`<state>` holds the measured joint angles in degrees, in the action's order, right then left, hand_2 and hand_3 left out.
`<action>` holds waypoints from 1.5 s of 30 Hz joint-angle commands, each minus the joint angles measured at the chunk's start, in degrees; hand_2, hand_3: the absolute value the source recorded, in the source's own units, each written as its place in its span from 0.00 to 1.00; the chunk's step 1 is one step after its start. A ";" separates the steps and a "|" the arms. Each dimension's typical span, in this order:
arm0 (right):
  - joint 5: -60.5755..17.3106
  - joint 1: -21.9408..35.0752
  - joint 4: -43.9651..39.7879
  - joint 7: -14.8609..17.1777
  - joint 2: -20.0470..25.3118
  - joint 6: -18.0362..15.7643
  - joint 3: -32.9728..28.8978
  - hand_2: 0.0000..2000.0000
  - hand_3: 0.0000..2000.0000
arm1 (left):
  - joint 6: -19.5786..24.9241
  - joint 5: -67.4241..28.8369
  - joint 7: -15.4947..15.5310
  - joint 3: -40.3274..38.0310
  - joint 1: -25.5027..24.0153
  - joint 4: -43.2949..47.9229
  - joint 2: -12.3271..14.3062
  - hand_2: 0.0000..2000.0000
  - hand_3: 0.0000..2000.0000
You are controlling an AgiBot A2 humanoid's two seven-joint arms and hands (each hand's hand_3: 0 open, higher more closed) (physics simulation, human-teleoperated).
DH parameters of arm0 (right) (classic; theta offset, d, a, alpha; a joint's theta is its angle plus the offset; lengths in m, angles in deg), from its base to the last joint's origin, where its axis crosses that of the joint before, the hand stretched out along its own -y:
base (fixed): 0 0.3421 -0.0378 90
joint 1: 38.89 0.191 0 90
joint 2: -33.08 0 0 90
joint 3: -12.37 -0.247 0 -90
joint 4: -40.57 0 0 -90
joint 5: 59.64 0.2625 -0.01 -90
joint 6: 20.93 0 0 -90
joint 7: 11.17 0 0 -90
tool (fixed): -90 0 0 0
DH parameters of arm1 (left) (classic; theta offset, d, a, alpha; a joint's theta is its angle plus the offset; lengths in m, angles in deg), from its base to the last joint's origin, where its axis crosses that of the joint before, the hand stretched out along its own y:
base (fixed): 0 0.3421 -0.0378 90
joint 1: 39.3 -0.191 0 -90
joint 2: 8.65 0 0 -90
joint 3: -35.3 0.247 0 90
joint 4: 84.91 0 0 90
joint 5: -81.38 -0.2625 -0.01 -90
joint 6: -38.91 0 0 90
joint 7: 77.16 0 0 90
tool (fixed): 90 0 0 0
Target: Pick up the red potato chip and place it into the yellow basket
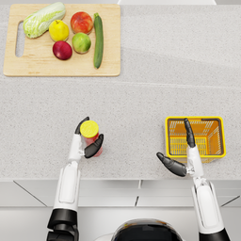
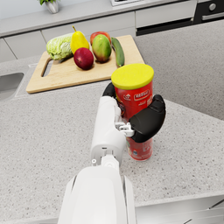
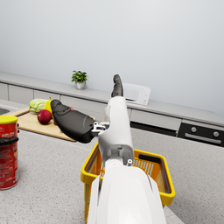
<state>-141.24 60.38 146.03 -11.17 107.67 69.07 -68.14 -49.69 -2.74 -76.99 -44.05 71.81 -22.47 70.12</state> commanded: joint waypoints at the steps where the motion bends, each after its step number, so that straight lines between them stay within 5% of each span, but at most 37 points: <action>1: 0.00 0.64 -0.10 0.00 0.41 0.00 0.12 0.00 0.00 | 0.40 0.01 0.03 -1.21 0.91 -0.54 0.38 1.00 0.82; 2: 0.00 0.77 0.02 0.00 0.59 0.00 0.20 0.00 0.00 | 0.02 -0.01 0.07 -1.18 1.14 -0.62 0.53 1.00 0.98; 3: 0.00 0.76 0.02 0.00 0.70 0.00 0.12 0.00 0.00 | -0.56 -0.03 0.14 -1.17 1.12 -0.35 0.63 1.00 1.00; 5: 0.00 1.28 0.00 0.00 1.19 0.00 0.49 0.00 0.00 | -1.18 -0.06 0.21 -1.32 0.51 2.04 0.64 1.00 1.00; 7: 0.01 3.16 -0.66 0.00 2.50 0.00 2.76 0.00 0.00 | 0.05 -0.08 -0.04 -0.63 -0.98 16.58 0.50 1.00 1.00; 12: 0.01 7.52 -5.43 0.00 5.90 0.00 7.63 0.00 0.00 | 5.18 -0.07 -0.13 1.68 4.09 30.38 3.67 1.00 1.00; 17: 0.01 8.34 -6.12 0.00 7.15 0.00 10.93 0.00 0.00 | 5.41 -0.04 -0.04 5.12 7.17 33.17 6.72 1.00 1.00; 24: -12.46 11.23 -8.19 0.00 10.11 0.00 13.98 0.00 0.00 | 6.17 -0.04 0.10 13.03 8.28 37.30 9.67 1.00 1.00; 32: -14.10 15.53 -11.68 -0.01 13.06 0.25 14.21 0.00 0.00 | 3.71 -0.39 -0.10 19.81 7.77 37.08 9.04 1.00 1.00; 33: -14.14 15.11 -11.07 0.01 12.62 0.30 13.67 0.68 0.16 | 3.20 -0.43 -0.12 19.56 7.84 37.04 8.74 1.00 1.00; 34: -14.18 15.58 -11.33 -0.10 12.51 -6.69 14.01 1.00 0.33 | 2.80 -0.46 -0.05 19.51 8.18 36.94 8.51 1.00 1.00; 36: -14.27 15.71 -11.52 -0.11 11.69 -12.62 14.78 1.00 0.65 | 4.43 -0.54 0.14 19.71 8.51 37.22 7.73 1.00 1.00; 38: -14.29 16.14 -11.79 -0.15 11.20 -12.42 15.26 1.00 0.98 | 4.64 -0.55 0.00 20.08 8.43 37.95 6.79 1.00 1.00; 39: -14.24 16.45 -12.44 -0.20 11.14 -11.25 15.34 1.00 1.00 | 4.66 -0.54 0.00 20.33 8.59 37.95 6.51 1.00 1.00; 40: -14.21 16.54 -12.44 -0.15 10.94 -10.90 15.53 1.00 1.00 | 4.57 -0.55 -0.01 20.43 8.14 39.69 5.60 0.32 0.84; 41: -14.19 17.05 -12.68 -0.22 10.98 -11.59 14.54 1.00 1.00 | 2.54 -0.53 -0.10 19.21 7.50 41.75 4.67 0.00 0.67; 45: -14.19 18.80 -11.02 -0.43 12.16 -6.53 4.33 1.00 1.00 | -0.43 -0.25 -0.19 2.44 5.52 47.80 3.18 0.00 0.02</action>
<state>-155.44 77.07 133.79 -11.57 118.85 62.05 -58.74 -50.39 -2.94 -77.17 -33.13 77.63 21.72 73.70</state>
